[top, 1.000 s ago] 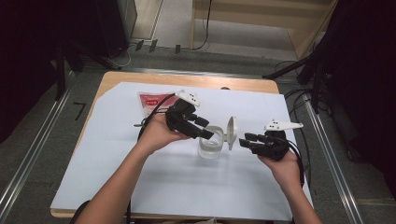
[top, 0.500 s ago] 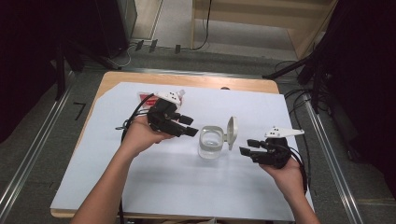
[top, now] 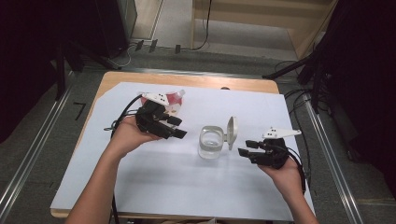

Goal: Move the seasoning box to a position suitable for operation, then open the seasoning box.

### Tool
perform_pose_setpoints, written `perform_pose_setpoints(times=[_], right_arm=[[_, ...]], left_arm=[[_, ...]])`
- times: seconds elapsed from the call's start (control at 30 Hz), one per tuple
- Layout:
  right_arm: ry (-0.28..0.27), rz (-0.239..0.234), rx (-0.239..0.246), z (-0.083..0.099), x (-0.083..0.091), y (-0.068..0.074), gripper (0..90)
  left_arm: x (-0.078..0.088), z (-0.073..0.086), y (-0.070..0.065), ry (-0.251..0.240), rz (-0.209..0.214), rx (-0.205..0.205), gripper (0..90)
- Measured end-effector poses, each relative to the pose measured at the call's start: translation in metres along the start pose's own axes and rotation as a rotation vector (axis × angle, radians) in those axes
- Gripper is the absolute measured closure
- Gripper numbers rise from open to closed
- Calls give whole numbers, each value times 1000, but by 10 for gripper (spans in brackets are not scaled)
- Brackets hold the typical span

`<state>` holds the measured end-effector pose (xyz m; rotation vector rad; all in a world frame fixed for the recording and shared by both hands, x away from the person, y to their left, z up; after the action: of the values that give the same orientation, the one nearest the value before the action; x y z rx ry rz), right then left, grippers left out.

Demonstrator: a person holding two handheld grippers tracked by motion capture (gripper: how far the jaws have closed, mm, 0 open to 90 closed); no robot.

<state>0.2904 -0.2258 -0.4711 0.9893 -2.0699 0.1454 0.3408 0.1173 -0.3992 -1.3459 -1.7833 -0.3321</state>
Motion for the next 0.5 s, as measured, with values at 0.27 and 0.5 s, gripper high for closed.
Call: perform_pose_setpoints(times=[0.27,0.5], right_arm=[[7,-15,11,-3,-4,2,510],[5,-18,24,-6,-5,3,510]], left_arm=[[12,9,6,-15,-20,33,425],[24,22,13,-25,-47,55,417]])
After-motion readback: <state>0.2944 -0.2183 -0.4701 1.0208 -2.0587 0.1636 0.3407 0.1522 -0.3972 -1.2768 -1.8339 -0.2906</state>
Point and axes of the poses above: each handheld gripper's, and its own axes: x roughly backward along the jaws, z roughly out of its underside, y roughly to its left, the point moved 3 cm from there along -x, roughly forward along the jaws, and after that the axes turned 9 degrees about y, right-handed, at the moved point
